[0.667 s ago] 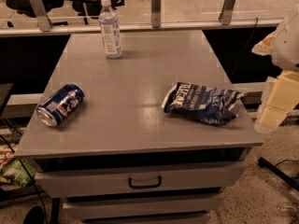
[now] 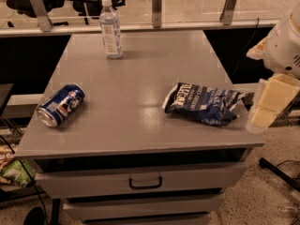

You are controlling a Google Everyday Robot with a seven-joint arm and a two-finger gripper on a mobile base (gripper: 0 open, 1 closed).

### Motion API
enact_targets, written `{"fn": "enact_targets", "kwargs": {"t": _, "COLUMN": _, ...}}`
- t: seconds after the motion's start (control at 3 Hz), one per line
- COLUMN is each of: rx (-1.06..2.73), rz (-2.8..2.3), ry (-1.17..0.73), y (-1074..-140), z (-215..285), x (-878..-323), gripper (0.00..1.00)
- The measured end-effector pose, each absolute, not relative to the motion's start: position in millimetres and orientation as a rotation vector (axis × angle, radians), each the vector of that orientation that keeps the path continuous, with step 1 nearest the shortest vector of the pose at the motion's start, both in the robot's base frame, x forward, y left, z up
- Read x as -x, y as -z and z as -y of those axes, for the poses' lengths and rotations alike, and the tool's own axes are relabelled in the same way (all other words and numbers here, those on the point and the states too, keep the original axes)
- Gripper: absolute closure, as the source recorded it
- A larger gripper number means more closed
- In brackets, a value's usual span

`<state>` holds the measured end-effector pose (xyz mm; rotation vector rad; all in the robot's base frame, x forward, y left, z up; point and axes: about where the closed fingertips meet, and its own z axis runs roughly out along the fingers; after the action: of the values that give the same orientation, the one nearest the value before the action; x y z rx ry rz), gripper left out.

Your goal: Move blue chip bag near blue plastic bottle

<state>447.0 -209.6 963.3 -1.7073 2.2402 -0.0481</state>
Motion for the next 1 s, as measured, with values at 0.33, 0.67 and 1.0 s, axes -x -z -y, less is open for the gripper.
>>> {"fn": "enact_targets", "kwargs": {"t": 0.33, "rx": 1.684, "rz": -2.282, "ry": 0.018, "y": -940, "z": 202, "x": -465, "gripper": 0.0}}
{"fn": "enact_targets", "kwargs": {"t": 0.67, "rx": 1.641, "rz": -2.328, "ry": 0.007, "y": -913, "z": 195, "x": -490, "gripper": 0.0}}
{"fn": "enact_targets", "kwargs": {"t": 1.0, "rx": 1.625, "rz": -2.346, "ry": 0.014, "y": -898, "z": 190, "x": -504, "gripper": 0.0}}
